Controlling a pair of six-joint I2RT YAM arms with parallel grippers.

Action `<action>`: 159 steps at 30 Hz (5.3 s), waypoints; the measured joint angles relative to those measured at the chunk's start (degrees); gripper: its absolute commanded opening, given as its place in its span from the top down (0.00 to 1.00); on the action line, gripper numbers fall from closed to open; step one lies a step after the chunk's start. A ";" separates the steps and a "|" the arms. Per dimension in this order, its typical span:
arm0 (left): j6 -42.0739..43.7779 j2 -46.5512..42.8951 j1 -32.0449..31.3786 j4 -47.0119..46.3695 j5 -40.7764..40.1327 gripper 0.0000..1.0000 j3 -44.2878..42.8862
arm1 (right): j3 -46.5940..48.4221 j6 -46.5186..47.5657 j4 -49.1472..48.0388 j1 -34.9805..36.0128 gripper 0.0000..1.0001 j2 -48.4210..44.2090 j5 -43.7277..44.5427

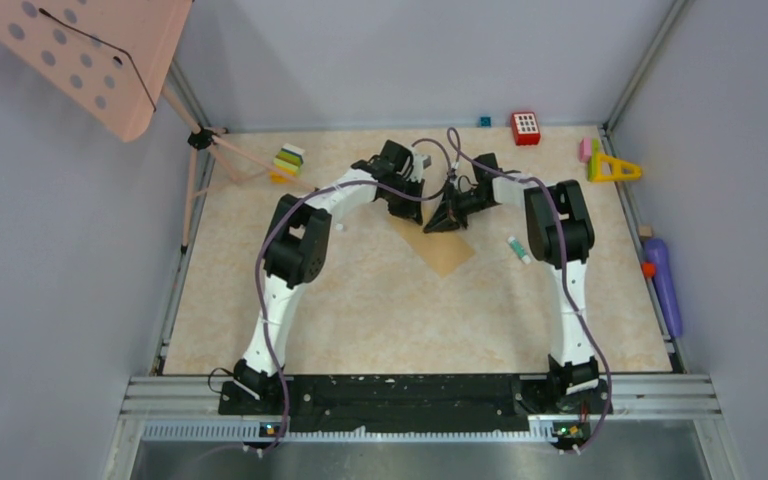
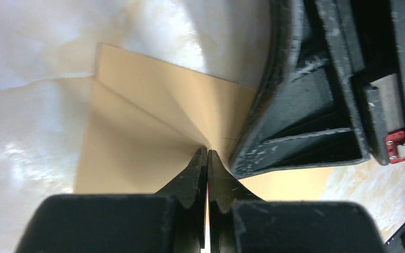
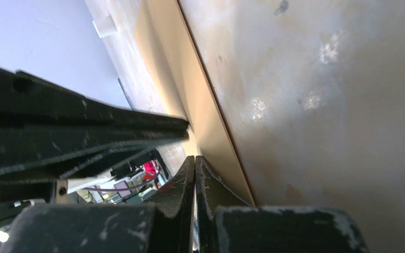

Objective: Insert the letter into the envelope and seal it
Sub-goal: Seal the envelope flap on the envelope.

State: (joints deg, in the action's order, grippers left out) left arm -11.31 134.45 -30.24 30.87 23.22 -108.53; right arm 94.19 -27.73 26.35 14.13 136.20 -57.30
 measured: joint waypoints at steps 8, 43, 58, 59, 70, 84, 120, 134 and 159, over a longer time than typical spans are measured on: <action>-0.90 -0.46 5.25 -1.42 2.62 0.93 0.00 | -0.07 0.07 0.00 0.00 1.00 0.00 0.02; -5.70 6.23 3.54 0.72 4.22 0.99 -8.79 | -0.74 -0.26 -1.42 -0.15 1.00 -0.09 -0.70; -3.91 6.23 3.21 0.87 3.69 1.00 -8.87 | 4.55 -3.87 -3.28 0.39 1.00 3.17 -0.20; -3.80 6.23 3.19 0.90 3.67 1.00 -8.90 | 4.44 -3.82 -3.37 0.35 1.00 3.15 -0.24; -3.54 6.23 2.58 1.51 2.75 1.00 -9.33 | -1.09 4.09 2.60 -1.60 1.00 -0.48 -1.05; -3.26 6.23 2.43 1.73 2.32 1.00 -9.46 | -7.19 12.15 8.00 -5.22 1.00 -4.20 -1.29; -2.47 6.16 2.03 1.77 1.77 1.00 -9.46 | 3.87 4.33 5.55 0.22 1.00 1.95 -0.44; -2.21 6.03 1.86 1.86 1.16 1.00 -9.44 | -3.80 10.64 7.37 -2.01 1.00 -2.16 -1.53; -2.03 5.84 1.66 1.84 0.68 1.00 -9.27 | 2.36 6.58 8.61 -0.68 1.00 0.48 0.44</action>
State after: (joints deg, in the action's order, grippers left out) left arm -13.34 140.29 -28.58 32.71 23.90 -117.80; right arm 96.55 -21.15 34.96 13.45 136.68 -56.86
